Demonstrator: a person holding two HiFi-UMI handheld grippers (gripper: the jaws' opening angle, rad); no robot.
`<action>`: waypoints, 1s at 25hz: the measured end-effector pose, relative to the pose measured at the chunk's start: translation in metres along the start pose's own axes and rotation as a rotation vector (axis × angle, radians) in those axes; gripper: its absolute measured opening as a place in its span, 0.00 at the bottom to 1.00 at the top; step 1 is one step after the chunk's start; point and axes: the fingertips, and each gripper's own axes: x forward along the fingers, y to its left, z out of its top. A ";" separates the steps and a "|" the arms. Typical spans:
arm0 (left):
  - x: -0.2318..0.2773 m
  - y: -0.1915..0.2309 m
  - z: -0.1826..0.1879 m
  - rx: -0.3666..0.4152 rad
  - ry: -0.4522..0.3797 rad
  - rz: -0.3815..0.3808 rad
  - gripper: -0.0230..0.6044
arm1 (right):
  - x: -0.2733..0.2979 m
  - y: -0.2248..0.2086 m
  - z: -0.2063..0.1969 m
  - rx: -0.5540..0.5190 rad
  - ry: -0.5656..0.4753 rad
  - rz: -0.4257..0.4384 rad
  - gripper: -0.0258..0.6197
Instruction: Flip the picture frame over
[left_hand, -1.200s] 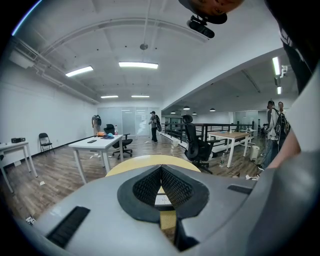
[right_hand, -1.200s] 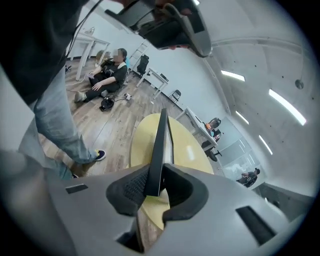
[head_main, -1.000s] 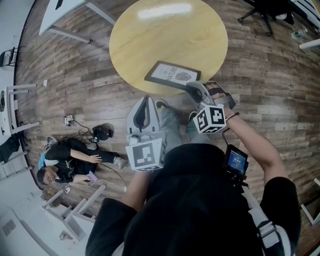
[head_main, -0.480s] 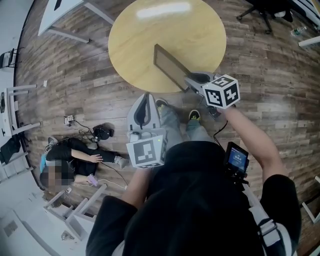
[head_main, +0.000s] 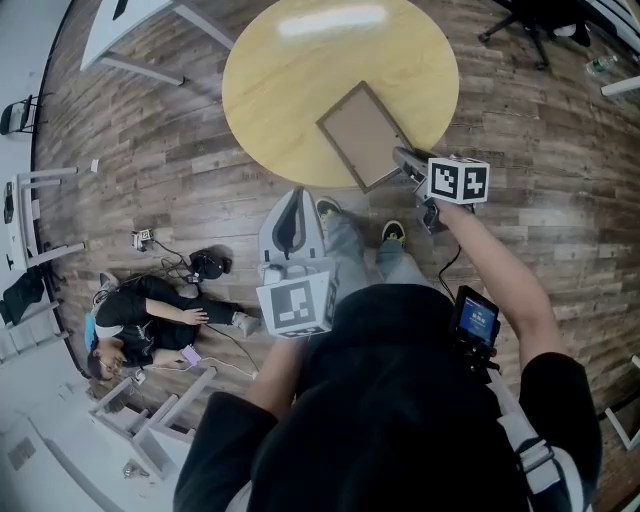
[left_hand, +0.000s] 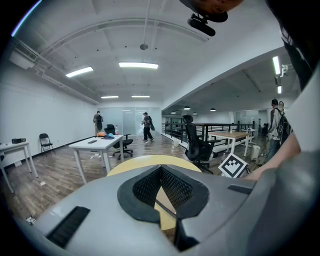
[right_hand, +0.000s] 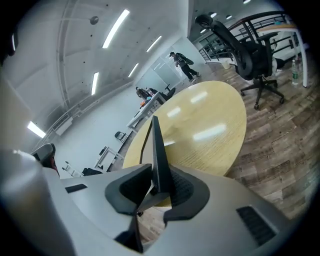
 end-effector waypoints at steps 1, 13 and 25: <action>0.000 0.000 0.000 -0.004 0.004 0.004 0.07 | 0.001 -0.003 -0.001 -0.003 -0.001 -0.011 0.18; 0.004 0.002 0.003 -0.022 0.018 0.011 0.07 | 0.011 -0.019 -0.001 -0.020 0.008 -0.086 0.24; 0.004 0.009 -0.003 -0.002 0.010 -0.006 0.07 | 0.019 -0.036 -0.003 -0.162 0.008 -0.203 0.32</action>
